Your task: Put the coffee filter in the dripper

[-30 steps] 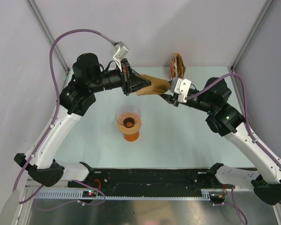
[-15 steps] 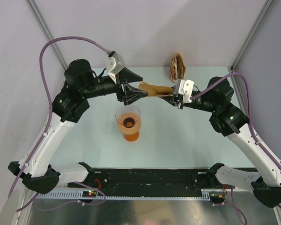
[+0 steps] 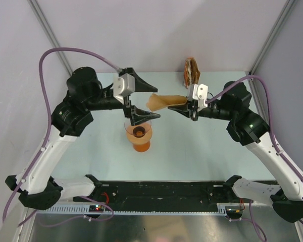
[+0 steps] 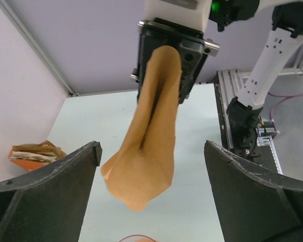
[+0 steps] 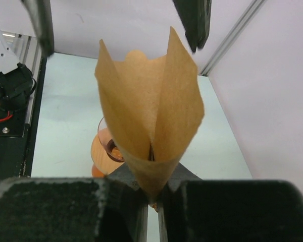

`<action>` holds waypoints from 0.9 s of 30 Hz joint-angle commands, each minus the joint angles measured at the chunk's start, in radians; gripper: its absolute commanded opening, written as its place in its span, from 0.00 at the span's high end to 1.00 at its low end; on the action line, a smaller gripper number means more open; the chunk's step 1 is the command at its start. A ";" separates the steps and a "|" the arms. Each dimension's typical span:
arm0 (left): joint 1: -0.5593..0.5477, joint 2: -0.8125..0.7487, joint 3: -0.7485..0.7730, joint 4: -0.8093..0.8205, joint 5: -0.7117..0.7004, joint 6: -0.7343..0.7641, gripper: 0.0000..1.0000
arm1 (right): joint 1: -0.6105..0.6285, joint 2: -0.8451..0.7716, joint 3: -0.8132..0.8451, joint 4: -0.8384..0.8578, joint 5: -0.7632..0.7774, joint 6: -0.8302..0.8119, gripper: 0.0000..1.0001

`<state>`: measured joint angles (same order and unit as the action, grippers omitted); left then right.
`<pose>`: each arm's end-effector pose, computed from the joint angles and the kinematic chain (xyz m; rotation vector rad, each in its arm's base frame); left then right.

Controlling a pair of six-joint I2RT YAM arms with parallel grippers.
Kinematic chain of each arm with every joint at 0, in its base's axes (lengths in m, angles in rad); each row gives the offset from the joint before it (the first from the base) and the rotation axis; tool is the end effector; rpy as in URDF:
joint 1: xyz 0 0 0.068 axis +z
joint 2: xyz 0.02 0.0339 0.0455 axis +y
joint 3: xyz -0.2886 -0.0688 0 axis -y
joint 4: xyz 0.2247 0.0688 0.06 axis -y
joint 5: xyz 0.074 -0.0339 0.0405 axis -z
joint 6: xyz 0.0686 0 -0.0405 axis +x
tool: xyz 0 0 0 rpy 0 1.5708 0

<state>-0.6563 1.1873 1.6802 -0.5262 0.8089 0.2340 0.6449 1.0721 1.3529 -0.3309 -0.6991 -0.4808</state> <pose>0.1304 -0.1631 0.5363 1.2497 1.1254 -0.9653 0.1394 0.1601 0.4805 -1.2917 1.0322 0.6893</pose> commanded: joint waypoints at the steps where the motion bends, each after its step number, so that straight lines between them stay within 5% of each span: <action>1: -0.059 0.029 0.045 -0.043 -0.079 0.112 0.09 | 0.001 0.014 0.063 -0.010 -0.022 0.050 0.89; 4: -0.095 0.045 0.055 -0.051 -0.150 0.152 0.13 | 0.007 0.022 0.076 -0.018 -0.029 0.065 0.90; 8: -0.126 0.051 0.055 -0.053 -0.191 0.212 0.30 | 0.014 0.027 0.090 -0.039 -0.048 0.087 0.91; 16: -0.127 0.026 0.005 -0.053 -0.142 0.223 0.94 | 0.001 0.033 0.112 -0.069 -0.081 0.144 0.84; 19: -0.098 0.031 0.011 -0.049 -0.081 0.188 0.99 | -0.014 0.025 0.120 -0.099 -0.083 0.161 0.66; 22: -0.061 0.048 0.029 -0.041 -0.033 0.141 1.00 | -0.025 0.001 0.108 -0.119 -0.081 0.166 0.64; 27: -0.028 0.066 0.045 -0.027 0.026 0.092 1.00 | -0.029 -0.019 0.086 -0.116 -0.082 0.167 0.96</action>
<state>-0.7048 1.2434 1.6920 -0.5900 0.7601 0.3828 0.6209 1.0889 1.4311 -0.4473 -0.7689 -0.3344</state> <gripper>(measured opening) 0.011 0.128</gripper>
